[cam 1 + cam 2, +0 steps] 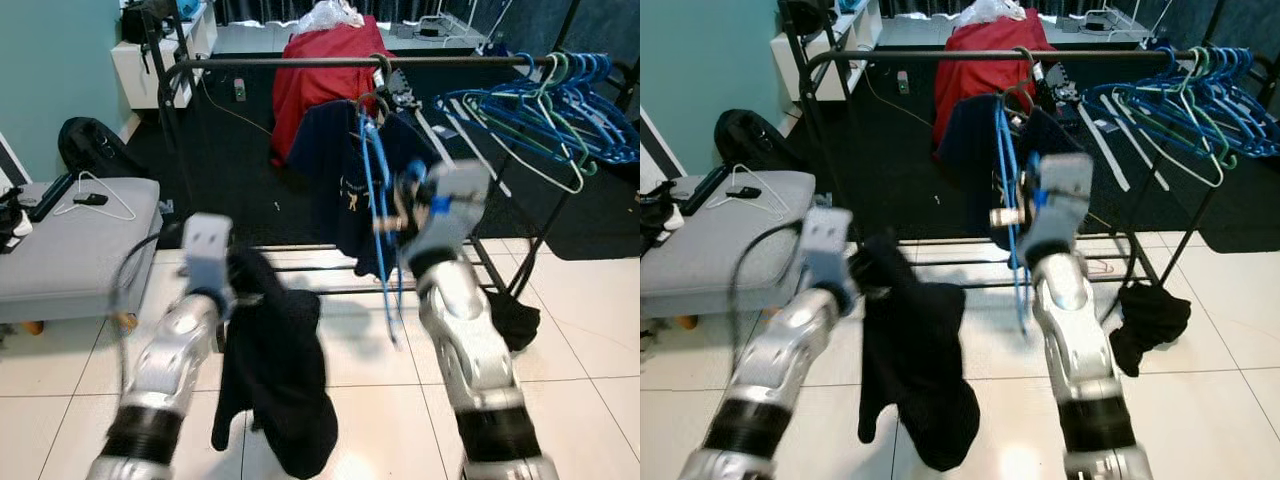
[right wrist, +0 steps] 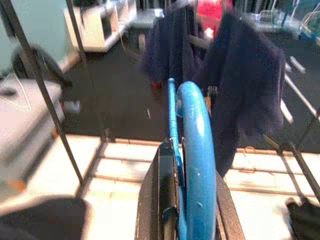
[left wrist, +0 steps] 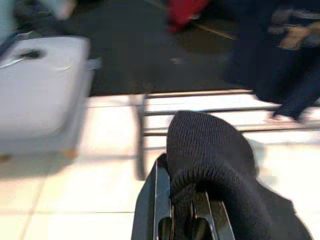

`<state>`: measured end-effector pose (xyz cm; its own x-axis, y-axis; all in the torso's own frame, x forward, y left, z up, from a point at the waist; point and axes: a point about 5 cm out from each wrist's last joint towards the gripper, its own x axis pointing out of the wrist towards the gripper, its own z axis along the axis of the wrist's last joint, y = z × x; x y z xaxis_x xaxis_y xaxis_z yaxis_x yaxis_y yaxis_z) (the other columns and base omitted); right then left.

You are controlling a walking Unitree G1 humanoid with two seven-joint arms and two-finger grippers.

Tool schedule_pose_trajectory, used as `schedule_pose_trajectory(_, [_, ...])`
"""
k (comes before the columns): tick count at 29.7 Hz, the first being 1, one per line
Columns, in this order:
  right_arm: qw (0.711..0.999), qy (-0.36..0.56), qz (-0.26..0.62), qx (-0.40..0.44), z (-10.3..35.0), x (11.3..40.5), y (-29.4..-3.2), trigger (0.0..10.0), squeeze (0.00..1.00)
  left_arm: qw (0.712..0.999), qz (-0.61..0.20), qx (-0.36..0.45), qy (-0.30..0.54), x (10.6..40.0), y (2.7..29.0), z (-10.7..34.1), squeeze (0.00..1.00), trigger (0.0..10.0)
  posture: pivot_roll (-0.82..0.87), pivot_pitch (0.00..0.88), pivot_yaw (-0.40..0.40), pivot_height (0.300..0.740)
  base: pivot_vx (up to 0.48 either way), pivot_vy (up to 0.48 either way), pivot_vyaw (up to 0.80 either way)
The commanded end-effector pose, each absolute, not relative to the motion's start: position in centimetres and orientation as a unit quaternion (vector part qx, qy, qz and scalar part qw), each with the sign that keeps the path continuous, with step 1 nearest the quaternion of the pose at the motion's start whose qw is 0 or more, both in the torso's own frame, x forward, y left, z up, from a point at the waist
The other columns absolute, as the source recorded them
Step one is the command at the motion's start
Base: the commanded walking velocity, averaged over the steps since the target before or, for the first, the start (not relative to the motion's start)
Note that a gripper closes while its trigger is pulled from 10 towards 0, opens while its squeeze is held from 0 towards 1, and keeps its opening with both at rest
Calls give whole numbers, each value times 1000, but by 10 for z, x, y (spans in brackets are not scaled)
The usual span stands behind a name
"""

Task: Hang hanger

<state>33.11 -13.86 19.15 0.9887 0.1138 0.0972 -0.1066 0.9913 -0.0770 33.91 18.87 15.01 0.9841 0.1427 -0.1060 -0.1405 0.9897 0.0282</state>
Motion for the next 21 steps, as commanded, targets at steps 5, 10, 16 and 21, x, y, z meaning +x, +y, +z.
schedule_pose_trajectory(5, [995,-4,73,-67,173,330,-134,10000,0,999,40,11,12,333,176,164,0,10000,-24,172,-1,740,0,0,0])
schedule_pose_trajectory(10, [996,-14,70,-61,170,329,-137,10000,0,999,40,11,-6,329,170,163,0,10000,-33,165,-2,740,0,0,0])
schedule_pose_trajectory(16, [996,-16,85,-16,172,328,-139,10000,0,998,68,7,-18,326,171,161,0,10000,-29,157,-9,740,0,0,0])
schedule_pose_trajectory(21, [992,-6,124,-14,175,326,-132,10000,0,997,63,41,-26,325,168,165,0,10000,-18,175,-17,740,0,0,0])
